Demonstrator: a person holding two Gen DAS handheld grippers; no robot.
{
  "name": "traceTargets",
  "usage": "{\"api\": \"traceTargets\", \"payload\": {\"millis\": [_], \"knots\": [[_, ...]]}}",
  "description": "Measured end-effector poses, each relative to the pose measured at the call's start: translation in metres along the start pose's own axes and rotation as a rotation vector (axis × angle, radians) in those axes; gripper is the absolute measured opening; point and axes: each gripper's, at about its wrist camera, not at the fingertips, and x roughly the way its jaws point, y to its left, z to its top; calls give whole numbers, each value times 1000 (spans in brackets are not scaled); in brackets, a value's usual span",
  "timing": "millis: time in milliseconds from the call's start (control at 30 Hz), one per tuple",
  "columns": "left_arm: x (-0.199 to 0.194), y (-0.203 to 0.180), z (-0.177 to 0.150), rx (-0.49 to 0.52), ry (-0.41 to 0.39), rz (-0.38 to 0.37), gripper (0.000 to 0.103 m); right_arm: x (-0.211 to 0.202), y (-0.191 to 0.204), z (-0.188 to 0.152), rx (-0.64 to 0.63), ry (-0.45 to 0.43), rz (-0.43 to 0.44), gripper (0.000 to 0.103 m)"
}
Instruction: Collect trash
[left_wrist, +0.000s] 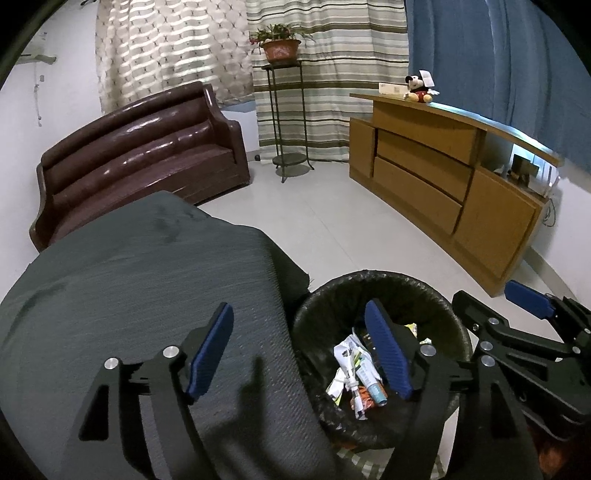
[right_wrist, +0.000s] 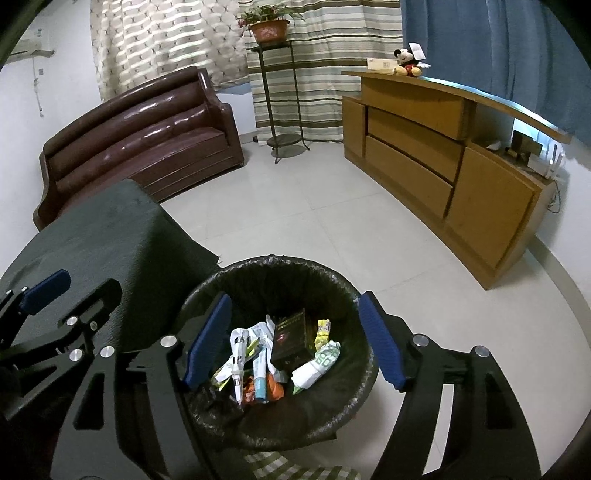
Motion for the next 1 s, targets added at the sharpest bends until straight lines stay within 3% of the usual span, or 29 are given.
{"api": "traceTargets", "payload": {"millis": [1000], "knots": [[-90,62,-37,-63,-66,73,78,-87,35,-29,-51,-70,18,75]]}}
